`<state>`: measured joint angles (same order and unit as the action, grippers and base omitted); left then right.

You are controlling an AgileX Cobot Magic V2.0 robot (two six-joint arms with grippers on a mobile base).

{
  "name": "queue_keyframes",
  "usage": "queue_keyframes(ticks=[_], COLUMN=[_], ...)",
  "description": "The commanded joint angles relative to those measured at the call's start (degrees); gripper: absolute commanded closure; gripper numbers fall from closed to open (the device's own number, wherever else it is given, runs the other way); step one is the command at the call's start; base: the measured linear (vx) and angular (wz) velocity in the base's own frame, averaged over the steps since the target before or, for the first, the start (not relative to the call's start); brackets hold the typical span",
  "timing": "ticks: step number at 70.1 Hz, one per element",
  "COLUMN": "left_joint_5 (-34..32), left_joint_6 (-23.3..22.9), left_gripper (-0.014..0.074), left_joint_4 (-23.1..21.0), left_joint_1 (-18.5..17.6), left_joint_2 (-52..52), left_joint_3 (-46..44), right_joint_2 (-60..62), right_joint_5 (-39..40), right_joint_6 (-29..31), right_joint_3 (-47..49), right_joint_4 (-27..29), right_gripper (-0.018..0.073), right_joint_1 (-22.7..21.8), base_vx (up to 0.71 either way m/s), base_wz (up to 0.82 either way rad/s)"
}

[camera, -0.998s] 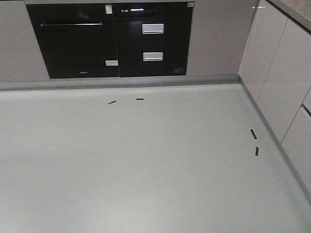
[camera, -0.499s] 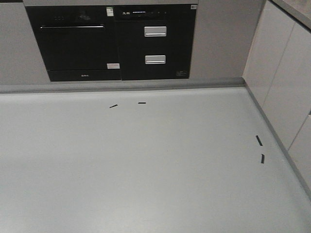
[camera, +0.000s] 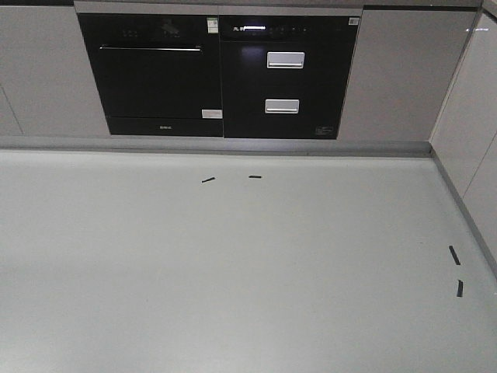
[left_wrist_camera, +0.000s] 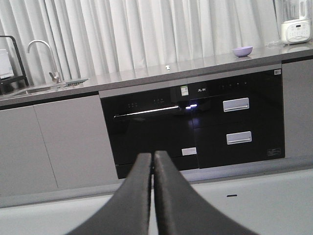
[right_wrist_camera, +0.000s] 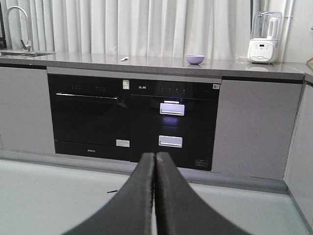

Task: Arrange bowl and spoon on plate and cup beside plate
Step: 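Drive the base toward the counter holding the spoon and bowl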

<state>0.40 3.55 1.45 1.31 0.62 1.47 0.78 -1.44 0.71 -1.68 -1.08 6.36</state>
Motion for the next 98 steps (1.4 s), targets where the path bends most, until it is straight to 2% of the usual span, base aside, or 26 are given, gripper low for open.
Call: queue_keyframes(ticks=[1, 98], left_joint_5=[-4.08, -4.08], left_joint_6=[-0.31, -0.31], left_gripper=[0.0603, 0.0603], left_joint_4=[-0.16, -0.16], left_joint_1=[0.02, 0.02], left_joint_2=[-0.97, -0.97], left_joint_3=[-0.45, -0.45], right_joint_2=[-0.81, -0.81], right_joint_5=[4.04, 4.04], right_joint_6=[0.12, 0.12], right_joint_3=[-0.12, -0.12], right_joint_4=[-0.41, -0.41], right_gripper=[0.0568, 0.0568], right_joint_1=[0.01, 0.01], base_vx=[0.25, 0.35], base_wz=[-0.04, -0.03])
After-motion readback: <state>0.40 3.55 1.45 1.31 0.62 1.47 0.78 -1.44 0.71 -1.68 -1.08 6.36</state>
